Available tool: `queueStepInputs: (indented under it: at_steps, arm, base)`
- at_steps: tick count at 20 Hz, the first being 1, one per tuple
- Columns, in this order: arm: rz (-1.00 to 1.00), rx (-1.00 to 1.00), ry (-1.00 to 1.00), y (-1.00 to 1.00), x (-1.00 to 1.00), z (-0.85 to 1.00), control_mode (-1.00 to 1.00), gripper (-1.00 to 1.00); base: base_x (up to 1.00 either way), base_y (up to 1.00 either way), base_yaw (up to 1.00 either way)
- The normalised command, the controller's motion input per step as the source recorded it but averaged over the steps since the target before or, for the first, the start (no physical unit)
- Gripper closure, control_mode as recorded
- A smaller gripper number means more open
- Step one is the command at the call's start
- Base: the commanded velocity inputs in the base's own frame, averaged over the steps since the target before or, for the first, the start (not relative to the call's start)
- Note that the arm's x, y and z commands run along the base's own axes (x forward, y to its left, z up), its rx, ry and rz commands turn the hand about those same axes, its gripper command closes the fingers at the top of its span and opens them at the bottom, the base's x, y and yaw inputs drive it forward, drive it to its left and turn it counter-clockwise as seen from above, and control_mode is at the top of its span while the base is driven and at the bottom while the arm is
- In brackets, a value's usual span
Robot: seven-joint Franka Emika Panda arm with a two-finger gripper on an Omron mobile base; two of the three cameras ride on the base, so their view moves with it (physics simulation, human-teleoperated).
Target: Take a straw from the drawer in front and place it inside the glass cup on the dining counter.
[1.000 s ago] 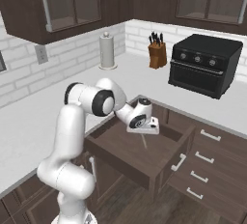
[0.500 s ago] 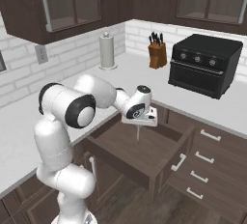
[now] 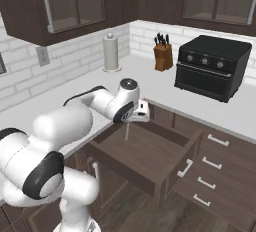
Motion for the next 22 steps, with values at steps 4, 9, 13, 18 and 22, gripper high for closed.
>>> queueStepInputs:
  at_steps: [4,9,13,18,22]
  arm:
    - [0.0,-0.17,-0.34,0.57,-0.86,1.0,-1.0,1.0]
    - [0.0,-0.14,-0.2,0.49,-0.59,1.0,-1.0,1.0]
    - [0.0,-0.03,-0.02,0.36,-0.46,0.99,-1.0,1.0]
    - [0.0,0.0,0.08,0.43,-0.38,0.75,-1.0,1.0]
    - [0.0,0.12,0.24,0.26,-0.5,0.59,-1.0,1.0]
  base:
    - [0.0,0.0,0.0]
    - [0.0,0.0,0.0]
    - [0.0,0.0,0.0]
    - [0.0,0.0,0.0]
    - [0.0,0.0,0.0]
